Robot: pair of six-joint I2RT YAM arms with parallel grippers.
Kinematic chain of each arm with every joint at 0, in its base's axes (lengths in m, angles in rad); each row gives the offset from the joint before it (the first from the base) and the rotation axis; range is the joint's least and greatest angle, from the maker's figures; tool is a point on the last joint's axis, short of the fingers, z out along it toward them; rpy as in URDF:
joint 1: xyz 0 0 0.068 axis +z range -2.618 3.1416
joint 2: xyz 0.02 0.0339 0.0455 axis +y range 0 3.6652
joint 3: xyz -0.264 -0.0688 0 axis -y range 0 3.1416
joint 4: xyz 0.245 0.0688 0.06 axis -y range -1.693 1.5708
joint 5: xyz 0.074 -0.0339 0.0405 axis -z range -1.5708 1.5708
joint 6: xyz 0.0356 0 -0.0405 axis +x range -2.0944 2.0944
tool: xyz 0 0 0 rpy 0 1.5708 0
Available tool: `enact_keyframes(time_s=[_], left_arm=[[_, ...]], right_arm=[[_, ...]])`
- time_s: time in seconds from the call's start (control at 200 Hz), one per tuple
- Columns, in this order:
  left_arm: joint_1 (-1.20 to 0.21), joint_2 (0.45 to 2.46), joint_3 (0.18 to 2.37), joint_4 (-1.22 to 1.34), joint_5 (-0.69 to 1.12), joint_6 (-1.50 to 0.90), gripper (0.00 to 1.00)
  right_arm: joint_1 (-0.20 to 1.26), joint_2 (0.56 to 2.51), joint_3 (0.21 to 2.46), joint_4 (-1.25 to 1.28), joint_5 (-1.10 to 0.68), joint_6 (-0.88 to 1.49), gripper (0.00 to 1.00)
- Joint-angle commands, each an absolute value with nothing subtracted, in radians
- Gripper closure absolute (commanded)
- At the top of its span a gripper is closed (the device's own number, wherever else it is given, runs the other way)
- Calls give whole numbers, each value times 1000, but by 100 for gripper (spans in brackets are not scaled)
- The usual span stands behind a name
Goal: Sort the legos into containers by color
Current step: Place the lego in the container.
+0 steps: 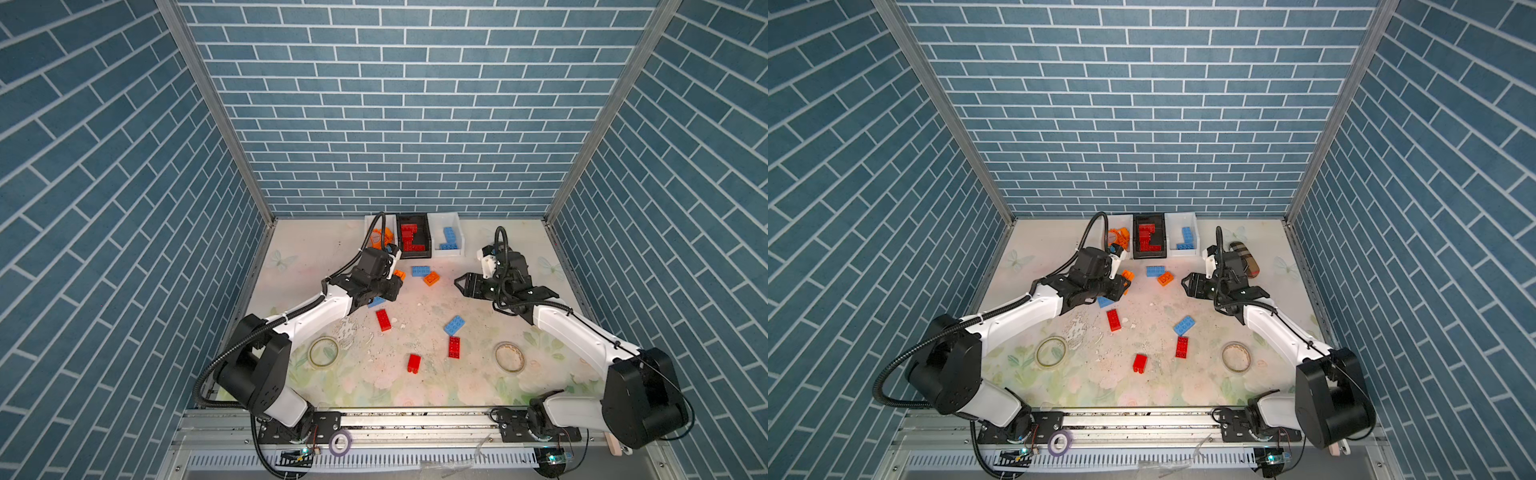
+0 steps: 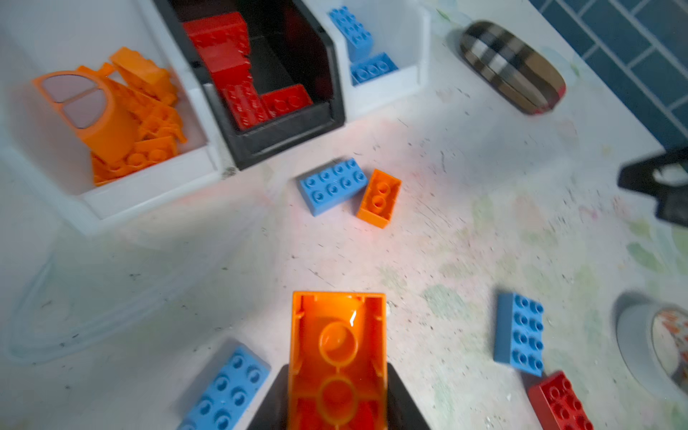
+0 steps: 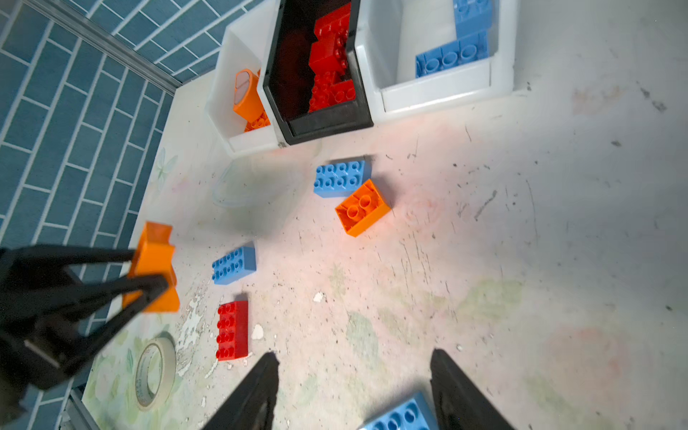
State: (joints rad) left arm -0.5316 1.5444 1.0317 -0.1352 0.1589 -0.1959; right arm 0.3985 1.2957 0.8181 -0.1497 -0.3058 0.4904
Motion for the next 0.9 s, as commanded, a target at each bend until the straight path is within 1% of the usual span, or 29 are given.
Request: enact_keyframes(time_s=[0.0, 0.175, 0.36, 0.525, 0.895], left_arm=[[-469, 1538, 1058, -80, 180, -272, 76], [-403, 1615, 1141, -35, 191, -301, 74], [-357, 1733, 1294, -84, 159, -311, 73], [-314, 1845, 1394, -48, 244, -355, 73], [-255, 2116, 1726, -100, 306, -397, 73]], right_arm=[[422, 1258, 792, -214, -287, 454, 34], [489, 1237, 750, -245, -264, 481, 32], [569, 1234, 734, -302, -192, 497, 31], [593, 1216, 702, -312, -197, 530, 31], [672, 1202, 626, -319, -164, 617, 29]])
